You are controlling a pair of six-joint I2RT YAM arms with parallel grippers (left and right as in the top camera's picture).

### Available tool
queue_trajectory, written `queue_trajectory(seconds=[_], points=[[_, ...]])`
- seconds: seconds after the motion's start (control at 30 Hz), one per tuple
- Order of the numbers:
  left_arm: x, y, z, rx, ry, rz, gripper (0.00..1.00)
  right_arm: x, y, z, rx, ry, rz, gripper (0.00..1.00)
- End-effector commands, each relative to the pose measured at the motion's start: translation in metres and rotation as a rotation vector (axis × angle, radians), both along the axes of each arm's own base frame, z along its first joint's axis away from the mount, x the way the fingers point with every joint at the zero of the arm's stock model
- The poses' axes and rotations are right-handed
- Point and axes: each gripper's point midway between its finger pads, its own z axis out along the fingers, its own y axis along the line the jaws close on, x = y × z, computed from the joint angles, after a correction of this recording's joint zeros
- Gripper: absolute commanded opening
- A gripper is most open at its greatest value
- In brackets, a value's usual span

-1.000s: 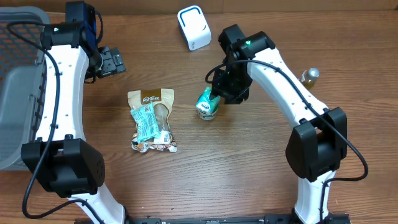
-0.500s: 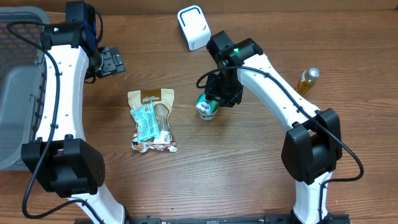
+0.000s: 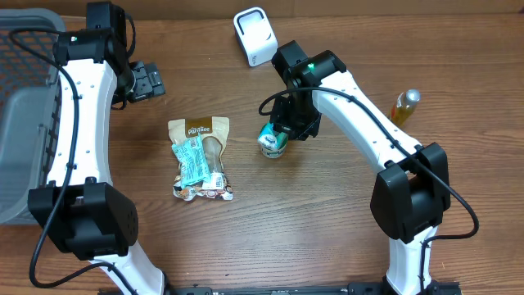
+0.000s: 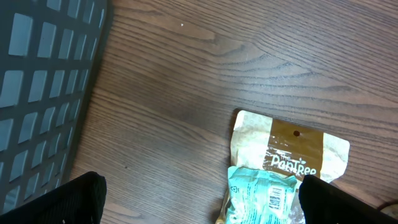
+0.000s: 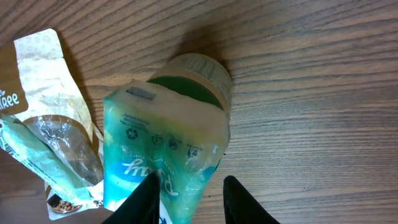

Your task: Scan the item barcode

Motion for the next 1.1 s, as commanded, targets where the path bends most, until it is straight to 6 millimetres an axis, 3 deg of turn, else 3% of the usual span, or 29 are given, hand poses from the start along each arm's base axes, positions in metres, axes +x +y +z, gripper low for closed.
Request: queue_trajectory(seconds=[0.0, 1.07], points=[[0.0034, -0.0029, 0.0077, 0.003, -0.022, -0.018, 1.00, -0.0003, -0.0003, 0.0038, -0.007, -0.016, -0.003, 0.29], [0.0035, -0.0029, 0.0077, 0.003, -0.023, -0.017, 1.00, -0.0048, 0.0037, 0.0015, -0.077, -0.028, -0.090, 0.27]])
